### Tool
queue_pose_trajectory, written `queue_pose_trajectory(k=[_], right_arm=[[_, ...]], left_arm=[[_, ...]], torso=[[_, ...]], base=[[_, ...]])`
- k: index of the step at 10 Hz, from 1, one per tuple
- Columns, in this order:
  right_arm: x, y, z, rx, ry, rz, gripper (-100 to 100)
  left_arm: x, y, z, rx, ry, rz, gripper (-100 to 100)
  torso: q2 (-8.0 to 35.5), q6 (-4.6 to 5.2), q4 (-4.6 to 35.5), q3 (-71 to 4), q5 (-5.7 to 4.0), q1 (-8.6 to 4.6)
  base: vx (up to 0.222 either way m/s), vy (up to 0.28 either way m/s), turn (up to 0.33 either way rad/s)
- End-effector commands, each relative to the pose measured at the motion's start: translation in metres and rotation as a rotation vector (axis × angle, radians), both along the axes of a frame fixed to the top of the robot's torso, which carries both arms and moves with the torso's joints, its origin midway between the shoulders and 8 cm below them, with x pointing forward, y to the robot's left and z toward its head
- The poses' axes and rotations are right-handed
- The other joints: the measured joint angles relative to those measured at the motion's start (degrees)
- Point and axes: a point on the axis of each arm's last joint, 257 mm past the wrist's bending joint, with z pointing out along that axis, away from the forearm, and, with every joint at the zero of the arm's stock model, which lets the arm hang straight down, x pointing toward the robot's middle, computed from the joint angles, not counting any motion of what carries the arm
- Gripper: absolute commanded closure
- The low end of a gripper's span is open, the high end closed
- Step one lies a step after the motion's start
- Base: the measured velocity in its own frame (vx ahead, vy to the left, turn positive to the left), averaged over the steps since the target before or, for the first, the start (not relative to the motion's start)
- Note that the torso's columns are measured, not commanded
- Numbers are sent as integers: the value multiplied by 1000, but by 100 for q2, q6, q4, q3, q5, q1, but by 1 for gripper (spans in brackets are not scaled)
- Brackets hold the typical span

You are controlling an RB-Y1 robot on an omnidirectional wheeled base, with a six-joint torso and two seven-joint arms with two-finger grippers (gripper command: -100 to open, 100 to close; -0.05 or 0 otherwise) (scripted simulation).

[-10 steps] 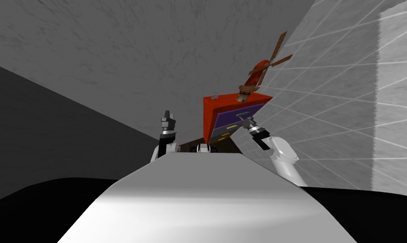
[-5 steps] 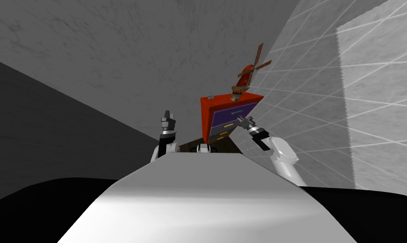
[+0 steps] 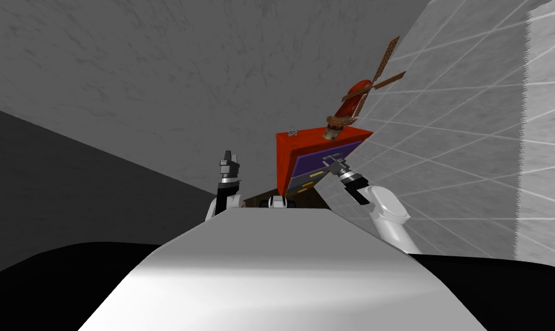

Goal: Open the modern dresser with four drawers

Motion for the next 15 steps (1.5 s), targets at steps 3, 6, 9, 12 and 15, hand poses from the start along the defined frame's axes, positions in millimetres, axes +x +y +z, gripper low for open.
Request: queue_pose_trajectory(k=[3,6,9,12,15], right_arm=[[-7,16,4,-1,-1,46,100],[-5,17,-4,-6,-3,34,-100],[-4,14,2,-9,-3,35,-100],[-7,16,6,-9,-4,49,100],[-10,21,3,-9,6,65,100]], left_arm=[[0,0,0,0,0,0,0],[0,0,0,0,0,0,0],[0,0,0,0,0,0,0],[0,0,0,0,0,0,0],[0,0,0,0,0,0,0]], torso=[[0,-3,2,0,2,5],[-100,-5,-31,-65,13,39],[-8,-1,0,-3,1,6],[34,13,16,16,2,-17],[7,13,23,0,14,0]], base=[[-115,-63,-118],[134,55,62],[78,43,14],[-95,-39,-35],[-163,-68,-53]])
